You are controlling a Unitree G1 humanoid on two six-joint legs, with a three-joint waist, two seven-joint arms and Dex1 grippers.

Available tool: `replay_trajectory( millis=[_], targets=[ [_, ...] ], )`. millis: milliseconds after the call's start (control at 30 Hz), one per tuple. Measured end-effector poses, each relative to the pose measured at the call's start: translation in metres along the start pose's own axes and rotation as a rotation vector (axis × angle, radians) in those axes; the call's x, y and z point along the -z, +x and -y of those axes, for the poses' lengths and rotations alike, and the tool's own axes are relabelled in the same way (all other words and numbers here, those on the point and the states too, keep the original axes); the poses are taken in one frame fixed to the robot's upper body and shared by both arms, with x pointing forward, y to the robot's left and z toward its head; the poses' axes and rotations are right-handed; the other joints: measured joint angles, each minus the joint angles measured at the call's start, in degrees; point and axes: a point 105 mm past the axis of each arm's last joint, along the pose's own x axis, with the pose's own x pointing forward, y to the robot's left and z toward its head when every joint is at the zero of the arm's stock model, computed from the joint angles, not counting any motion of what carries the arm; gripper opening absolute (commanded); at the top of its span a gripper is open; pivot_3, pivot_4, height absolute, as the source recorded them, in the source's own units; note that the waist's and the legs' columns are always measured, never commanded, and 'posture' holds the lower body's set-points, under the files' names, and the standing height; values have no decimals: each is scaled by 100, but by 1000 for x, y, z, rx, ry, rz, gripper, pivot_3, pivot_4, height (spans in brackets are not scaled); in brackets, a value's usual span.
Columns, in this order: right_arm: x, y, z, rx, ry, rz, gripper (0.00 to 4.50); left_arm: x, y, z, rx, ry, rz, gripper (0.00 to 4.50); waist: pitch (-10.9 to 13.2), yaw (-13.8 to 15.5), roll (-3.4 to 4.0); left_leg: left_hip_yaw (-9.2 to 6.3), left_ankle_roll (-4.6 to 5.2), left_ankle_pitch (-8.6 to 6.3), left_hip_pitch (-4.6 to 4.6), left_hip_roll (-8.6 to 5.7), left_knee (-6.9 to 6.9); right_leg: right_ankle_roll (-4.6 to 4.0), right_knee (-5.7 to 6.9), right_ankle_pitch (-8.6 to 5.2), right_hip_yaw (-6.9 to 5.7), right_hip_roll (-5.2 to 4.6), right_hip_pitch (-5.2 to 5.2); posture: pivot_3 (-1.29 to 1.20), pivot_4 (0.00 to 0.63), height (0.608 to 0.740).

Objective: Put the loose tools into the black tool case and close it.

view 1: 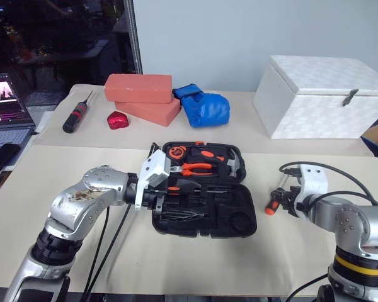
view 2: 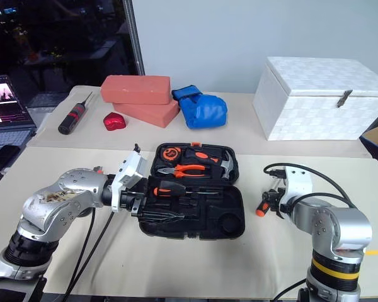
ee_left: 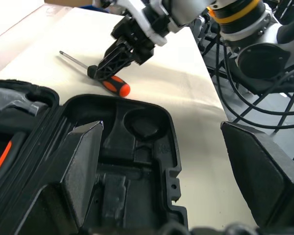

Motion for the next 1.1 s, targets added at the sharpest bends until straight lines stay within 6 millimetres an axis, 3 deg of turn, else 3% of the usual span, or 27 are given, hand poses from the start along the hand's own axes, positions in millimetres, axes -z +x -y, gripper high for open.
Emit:
replay_trajectory(
  millis=[133,267,400,500,633,800,867,1100],
  targets=[
    [-3,-3,6,15,-36,4,61,2,-1,-2,-26,-1,-2,4111,0,-8,0,-2,9,6,3,-6,6,-10,0,-6,6,-1,7,0,150,740],
    [-7,-13,17,-8,-113,44,25,-2,-2,-8,-100,9,34,4111,1,-4,1,-13,24,15,0,-26,5,-26,3,-17,16,-9,8,0,150,740],
    [-44,-47,-20,-297,-371,274,25,-3,-26,-2,-120,-46,91,4111,12,-184,17,-18,25,15,10,-27,-3,6,9,0,22,-5,6,0,150,740],
    [-49,-55,-36,-404,-467,294,25,0,-44,7,-128,-65,85,4111,14,-214,10,-29,25,15,13,-24,-4,-23,11,-18,14,2,9,0,150,740],
    [-45,-33,-17,-345,-390,199,1027,10,-54,18,-136,-74,44,4111,22,-117,1,-30,39,27,-2,-43,1,-32,10,-22,18,-15,9,0,150,740],
    [-36,-21,-5,-232,-334,182,2769,4,-51,20,-132,-38,56,4111,23,-29,-1,-26,43,30,-8,-46,4,-29,2,-23,23,-18,12,0,150,740],
    [-22,-14,4,-161,-300,130,3485,1,-50,22,-115,-28,61,4111,23,-9,0,-27,43,30,-11,-47,0,-25,5,-25,23,-17,7,0,150,740],
    [7,0,16,-60,-229,44,3485,-3,-44,26,-64,-12,68,4111,23,-30,0,-28,44,30,-6,-47,0,-21,10,-27,24,-15,10,0,150,740]
  ],
)
